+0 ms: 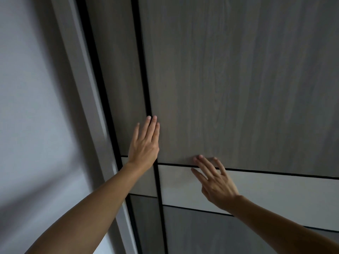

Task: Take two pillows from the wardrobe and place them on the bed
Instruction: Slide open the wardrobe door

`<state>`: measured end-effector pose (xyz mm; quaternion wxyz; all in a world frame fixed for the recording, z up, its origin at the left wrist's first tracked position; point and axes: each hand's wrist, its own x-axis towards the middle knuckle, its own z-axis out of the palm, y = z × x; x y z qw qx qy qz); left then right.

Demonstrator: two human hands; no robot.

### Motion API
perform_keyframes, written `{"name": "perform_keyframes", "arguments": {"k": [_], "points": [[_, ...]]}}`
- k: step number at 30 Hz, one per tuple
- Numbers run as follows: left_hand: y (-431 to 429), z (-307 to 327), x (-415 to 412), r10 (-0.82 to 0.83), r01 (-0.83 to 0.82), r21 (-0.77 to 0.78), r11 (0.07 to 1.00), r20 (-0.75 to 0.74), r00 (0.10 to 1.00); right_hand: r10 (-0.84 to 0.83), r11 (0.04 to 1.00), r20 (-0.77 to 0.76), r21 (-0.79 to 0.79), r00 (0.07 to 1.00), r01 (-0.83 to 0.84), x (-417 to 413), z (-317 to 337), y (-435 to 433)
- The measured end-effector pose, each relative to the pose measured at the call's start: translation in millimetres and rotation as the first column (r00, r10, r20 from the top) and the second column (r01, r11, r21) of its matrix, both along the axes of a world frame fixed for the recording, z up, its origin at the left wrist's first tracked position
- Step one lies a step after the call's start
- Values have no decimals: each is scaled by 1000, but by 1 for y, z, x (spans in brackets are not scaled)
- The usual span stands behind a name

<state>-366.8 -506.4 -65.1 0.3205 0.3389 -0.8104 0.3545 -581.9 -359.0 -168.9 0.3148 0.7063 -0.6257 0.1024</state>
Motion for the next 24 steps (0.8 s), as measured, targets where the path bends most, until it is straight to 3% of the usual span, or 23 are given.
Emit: {"name": "perform_keyframes", "arguments": {"k": [11, 24], "points": [[-46, -4, 69, 346, -349, -10, 937, 171, 923, 35, 998, -104, 53, 994, -30, 41, 6, -41], [-52, -3, 92, 566, -572, -100, 814, 360, 742, 79, 993, -119, 98, 990, -68, 75, -3, -76]]}}
